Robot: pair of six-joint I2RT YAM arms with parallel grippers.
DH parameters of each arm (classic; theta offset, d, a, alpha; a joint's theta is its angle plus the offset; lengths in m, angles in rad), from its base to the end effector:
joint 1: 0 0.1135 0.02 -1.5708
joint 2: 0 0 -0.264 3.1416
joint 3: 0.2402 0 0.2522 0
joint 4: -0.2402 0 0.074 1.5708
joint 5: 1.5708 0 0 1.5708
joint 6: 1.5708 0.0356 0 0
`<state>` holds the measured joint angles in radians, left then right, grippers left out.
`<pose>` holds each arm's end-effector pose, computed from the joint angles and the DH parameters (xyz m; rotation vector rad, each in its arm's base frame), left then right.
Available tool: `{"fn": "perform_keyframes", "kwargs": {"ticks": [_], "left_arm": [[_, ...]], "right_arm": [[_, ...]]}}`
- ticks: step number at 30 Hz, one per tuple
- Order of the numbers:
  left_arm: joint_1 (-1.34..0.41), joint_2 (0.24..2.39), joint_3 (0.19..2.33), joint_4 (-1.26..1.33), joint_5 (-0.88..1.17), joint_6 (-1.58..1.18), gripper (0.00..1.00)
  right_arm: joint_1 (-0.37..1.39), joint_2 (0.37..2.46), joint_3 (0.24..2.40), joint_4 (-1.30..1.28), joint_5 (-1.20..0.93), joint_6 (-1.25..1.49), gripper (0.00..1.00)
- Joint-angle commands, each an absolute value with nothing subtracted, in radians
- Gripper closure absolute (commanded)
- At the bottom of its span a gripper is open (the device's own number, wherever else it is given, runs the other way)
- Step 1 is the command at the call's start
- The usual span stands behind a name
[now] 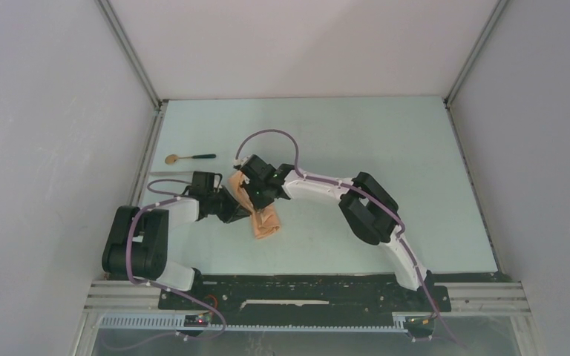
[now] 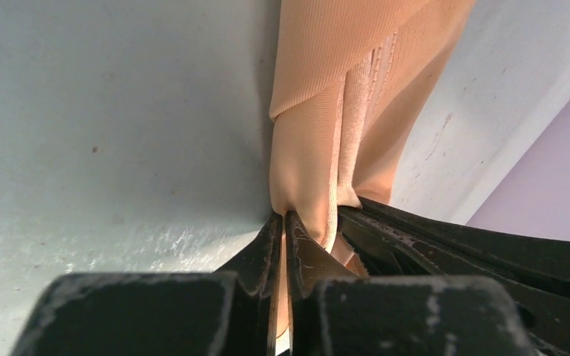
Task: Fold the napkin into a case and place the utensils inside
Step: Smooth out the smaller rectangle-folded napkin at the center of the board.
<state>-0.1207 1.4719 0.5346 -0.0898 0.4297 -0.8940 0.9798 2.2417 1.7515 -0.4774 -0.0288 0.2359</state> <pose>0.2388 -0.0439 0.1233 -0.8773 2.5960 -0.8921 0.2725 0.4080 0.1676 -0.9626 2.4352 0.4962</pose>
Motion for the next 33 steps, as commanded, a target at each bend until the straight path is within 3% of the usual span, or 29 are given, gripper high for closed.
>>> {"fn": "perform_keyframes", "kwargs": {"ticks": [1,22,33], "left_arm": [[-0.135,1.481,0.505,-0.098,0.387,-0.889,0.94],[-0.137,1.416,0.497,-0.157,0.352,-0.861,0.99],[-0.135,1.348,0.514,-0.265,0.313,-0.815,0.84]], "right_arm": [[0.965,2.139,1.734,-0.436,-0.101,0.313,1.00],[0.951,2.219,1.691,-0.317,-0.217,0.458,1.00],[0.929,2.275,1.614,-0.214,-0.240,0.482,1.00]]}}
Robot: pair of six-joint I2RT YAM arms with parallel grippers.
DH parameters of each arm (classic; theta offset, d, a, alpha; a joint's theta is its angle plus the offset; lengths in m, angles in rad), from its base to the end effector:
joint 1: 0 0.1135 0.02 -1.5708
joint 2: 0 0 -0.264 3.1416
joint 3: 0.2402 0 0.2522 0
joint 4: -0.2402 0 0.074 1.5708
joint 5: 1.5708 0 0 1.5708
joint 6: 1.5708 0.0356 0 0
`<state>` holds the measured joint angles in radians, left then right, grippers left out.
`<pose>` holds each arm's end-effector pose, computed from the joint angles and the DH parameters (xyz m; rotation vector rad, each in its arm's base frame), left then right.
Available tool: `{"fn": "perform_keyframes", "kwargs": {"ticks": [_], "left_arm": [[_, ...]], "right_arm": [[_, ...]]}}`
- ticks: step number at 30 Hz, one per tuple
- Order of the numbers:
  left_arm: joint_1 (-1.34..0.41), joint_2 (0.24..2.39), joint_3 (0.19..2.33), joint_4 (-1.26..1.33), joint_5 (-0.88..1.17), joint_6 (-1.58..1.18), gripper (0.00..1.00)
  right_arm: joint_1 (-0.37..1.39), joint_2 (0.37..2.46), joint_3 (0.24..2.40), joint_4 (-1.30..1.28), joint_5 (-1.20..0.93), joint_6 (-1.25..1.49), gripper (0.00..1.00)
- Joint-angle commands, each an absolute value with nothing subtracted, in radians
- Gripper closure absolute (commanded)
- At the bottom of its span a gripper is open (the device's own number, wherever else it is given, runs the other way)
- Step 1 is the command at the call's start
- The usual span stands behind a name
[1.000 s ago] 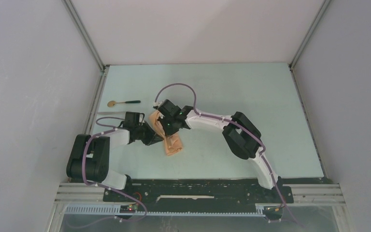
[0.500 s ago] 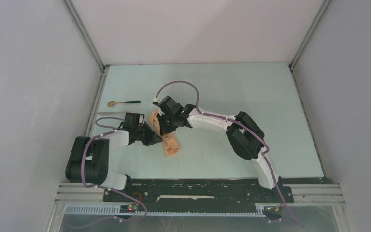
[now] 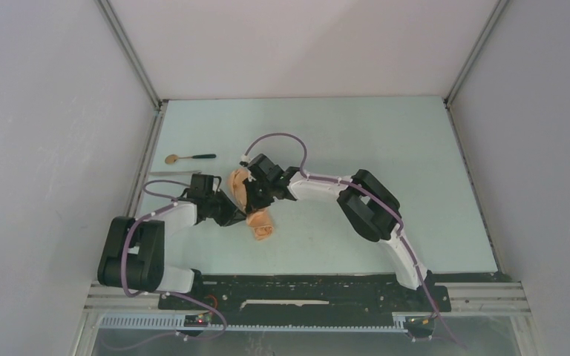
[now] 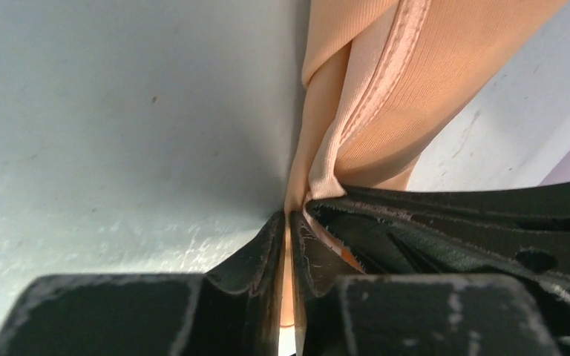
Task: Fold the napkin into a case and place the utensils inside
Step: Smooth out the smaller rectangle-folded napkin at the center of the board.
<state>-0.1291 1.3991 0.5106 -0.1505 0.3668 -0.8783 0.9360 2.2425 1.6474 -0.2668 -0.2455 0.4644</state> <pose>0.2267 -0.0423 0.1289 -0.8733 2.5995 -0.8049 0.2845 0.4008 0.1501 -0.7275 2.5164 0.8709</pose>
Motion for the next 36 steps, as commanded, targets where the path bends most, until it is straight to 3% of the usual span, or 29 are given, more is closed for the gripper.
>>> {"fn": "perform_keyframes", "kwargs": {"ticks": [1,8,11,14,23,29,31,36], "left_arm": [[-0.134,1.333,0.522,-0.292,0.306,-0.804,0.83],[-0.026,1.160,0.660,-0.539,0.252,-0.699,0.84],[-0.003,1.168,0.759,-0.541,0.270,-0.678,0.79],[-0.003,1.277,0.871,-0.487,0.362,-0.686,0.79],[-0.092,1.584,1.039,-0.398,0.314,-0.740,1.00],[-0.112,1.709,1.049,-0.386,0.248,-0.745,1.00],[-0.111,1.736,1.038,-0.385,0.219,-0.738,1.00],[-0.111,1.781,1.023,-0.359,0.203,-0.734,1.00]], "right_arm": [[0.926,2.275,1.604,-0.203,-0.243,0.483,1.00],[0.909,2.259,1.564,-0.177,-0.272,0.474,1.00],[0.902,2.247,1.546,-0.155,-0.292,0.480,1.00],[0.900,2.240,1.539,-0.148,-0.297,0.480,1.00],[0.887,2.232,1.528,-0.121,-0.332,0.499,1.00],[0.887,2.217,1.515,-0.115,-0.337,0.500,0.98],[0.888,2.199,1.509,-0.121,-0.344,0.494,0.93],[0.894,2.095,1.510,-0.200,-0.366,0.444,0.60]]}}
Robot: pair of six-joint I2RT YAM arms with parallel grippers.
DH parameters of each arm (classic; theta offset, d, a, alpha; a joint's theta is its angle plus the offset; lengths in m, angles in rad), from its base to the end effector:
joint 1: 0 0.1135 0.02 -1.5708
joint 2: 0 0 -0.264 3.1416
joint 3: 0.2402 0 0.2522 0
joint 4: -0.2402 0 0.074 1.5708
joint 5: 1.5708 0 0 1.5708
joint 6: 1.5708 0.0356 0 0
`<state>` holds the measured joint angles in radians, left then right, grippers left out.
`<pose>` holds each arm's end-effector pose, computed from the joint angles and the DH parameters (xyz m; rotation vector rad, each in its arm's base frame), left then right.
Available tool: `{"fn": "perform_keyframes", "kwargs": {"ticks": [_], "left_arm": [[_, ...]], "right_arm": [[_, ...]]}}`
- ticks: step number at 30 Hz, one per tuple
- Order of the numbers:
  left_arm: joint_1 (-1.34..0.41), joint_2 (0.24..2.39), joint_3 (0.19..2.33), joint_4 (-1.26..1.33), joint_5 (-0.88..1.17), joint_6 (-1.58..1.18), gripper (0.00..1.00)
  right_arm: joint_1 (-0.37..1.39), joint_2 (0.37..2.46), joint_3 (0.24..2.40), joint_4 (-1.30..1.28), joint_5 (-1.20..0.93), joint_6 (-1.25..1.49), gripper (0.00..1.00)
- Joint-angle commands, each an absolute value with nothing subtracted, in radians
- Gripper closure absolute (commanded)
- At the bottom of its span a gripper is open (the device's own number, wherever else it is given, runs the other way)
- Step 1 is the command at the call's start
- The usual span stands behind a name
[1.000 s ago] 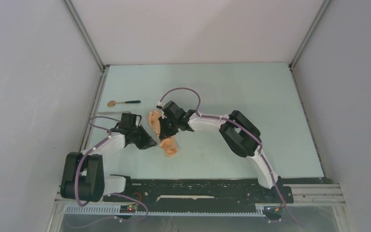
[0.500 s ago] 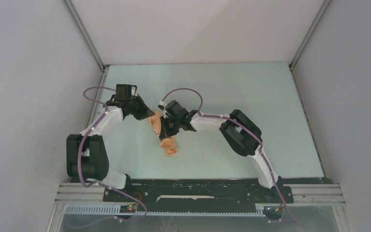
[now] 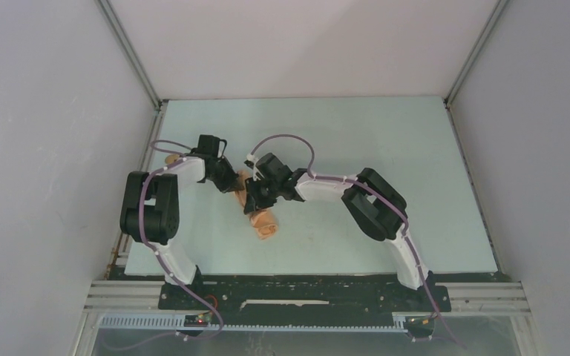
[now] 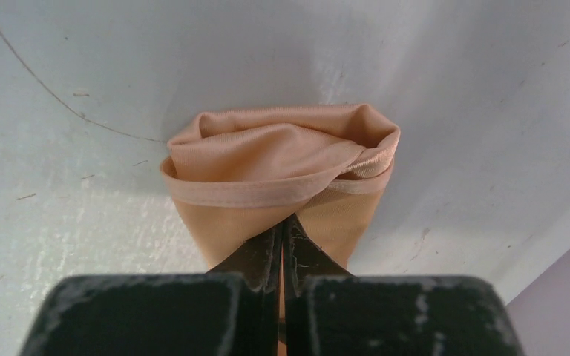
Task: Fold the napkin into a case and place the utensils inside
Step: Smooth out the smaller rectangle-folded napkin at the center of the board.
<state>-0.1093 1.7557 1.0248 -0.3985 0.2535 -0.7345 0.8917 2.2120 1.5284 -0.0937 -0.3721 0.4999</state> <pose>0.3343 -0.0457 0.1561 -0.7806 2.6741 -0.5796 0.2927 0.3833 0.1417 -0.6959 2.4701 1.0567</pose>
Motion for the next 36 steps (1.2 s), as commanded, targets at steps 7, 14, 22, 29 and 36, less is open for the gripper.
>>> {"fn": "perform_keyframes", "kwargs": {"ticks": [7,14,22,29,36], "left_arm": [[-0.111,1.799,1.015,-0.350,0.211,-0.720,1.00],[-0.112,1.794,1.020,-0.367,0.210,-0.705,1.00],[-0.112,1.794,1.061,-0.404,0.217,-0.668,1.00],[-0.118,1.742,1.142,-0.477,0.262,-0.608,0.90],[-0.117,1.722,1.183,-0.522,0.280,-0.591,0.87]], "right_arm": [[0.892,2.025,1.523,-0.251,-0.493,0.396,0.48],[0.895,2.029,1.417,-0.206,-0.538,0.385,0.52],[0.887,1.978,1.286,-0.167,-0.462,0.354,0.59],[0.866,1.863,1.347,-0.131,-0.484,0.381,0.50],[0.738,1.940,1.385,0.153,-0.438,0.672,0.45]]}}
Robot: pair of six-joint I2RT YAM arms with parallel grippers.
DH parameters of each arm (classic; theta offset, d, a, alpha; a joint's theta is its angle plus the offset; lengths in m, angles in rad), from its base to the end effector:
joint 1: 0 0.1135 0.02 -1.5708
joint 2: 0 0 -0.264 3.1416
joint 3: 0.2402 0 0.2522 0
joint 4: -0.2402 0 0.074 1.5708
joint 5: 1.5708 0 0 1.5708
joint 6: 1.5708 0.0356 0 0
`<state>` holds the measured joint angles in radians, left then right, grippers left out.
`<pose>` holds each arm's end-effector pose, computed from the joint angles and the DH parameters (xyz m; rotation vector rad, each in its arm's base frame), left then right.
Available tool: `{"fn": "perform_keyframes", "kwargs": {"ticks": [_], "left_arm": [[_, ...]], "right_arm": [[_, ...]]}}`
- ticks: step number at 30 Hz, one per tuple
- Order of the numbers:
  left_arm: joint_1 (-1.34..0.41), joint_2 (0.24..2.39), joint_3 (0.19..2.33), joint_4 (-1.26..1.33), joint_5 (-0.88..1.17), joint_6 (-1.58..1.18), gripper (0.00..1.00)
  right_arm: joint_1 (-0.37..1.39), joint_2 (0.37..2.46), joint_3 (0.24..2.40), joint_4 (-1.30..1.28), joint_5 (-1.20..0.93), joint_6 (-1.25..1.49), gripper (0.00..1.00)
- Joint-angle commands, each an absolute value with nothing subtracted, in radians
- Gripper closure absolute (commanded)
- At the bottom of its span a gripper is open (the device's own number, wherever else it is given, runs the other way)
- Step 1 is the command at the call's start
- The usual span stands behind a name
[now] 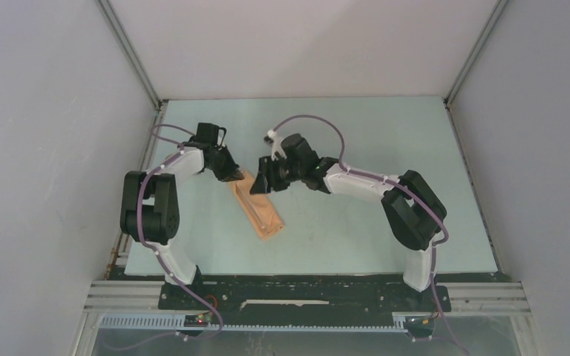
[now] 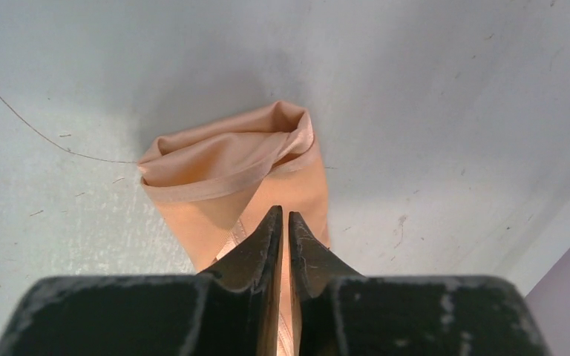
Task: Fold the napkin into a case and place the utensils inside
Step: Smooth out the smaller rectangle-folded napkin at the center of the board, then grasp the top corner of the smaller rectangle folded napkin from the folded napkin.
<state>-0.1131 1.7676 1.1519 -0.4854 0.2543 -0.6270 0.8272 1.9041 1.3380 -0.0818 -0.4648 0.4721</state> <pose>0.3521 -0.0490 0.1832 -0.6153 2.6714 -0.5637 0.2791 0.3271 0.2184 -0.7047 2.3216 1.1789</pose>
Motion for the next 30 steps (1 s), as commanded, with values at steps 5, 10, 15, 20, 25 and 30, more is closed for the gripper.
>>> {"fn": "perform_keyframes", "kwargs": {"ticks": [5,10,15,20,25,30], "left_arm": [[-0.113,1.640,1.191,-0.552,0.266,-0.572,0.85],[-0.098,1.564,1.202,-0.636,0.171,-0.503,0.68],[-0.099,1.656,1.257,-0.697,0.150,-0.477,0.70],[-0.122,1.756,1.322,-0.737,0.101,-0.460,0.73],[-0.163,1.816,1.371,-0.775,0.016,-0.449,0.73],[-0.176,1.811,1.362,-0.773,-0.069,-0.435,0.79]], "right_arm": [[0.692,2.160,1.588,0.205,-0.532,0.794,0.48],[0.706,2.318,1.756,0.170,-0.537,0.844,0.64],[0.722,2.359,1.769,0.199,-0.521,0.878,0.69],[0.738,2.367,1.745,0.204,-0.507,0.896,0.61],[0.741,2.389,1.747,0.214,-0.511,0.909,0.67],[0.739,2.402,1.747,0.211,-0.503,0.906,0.86]]}}
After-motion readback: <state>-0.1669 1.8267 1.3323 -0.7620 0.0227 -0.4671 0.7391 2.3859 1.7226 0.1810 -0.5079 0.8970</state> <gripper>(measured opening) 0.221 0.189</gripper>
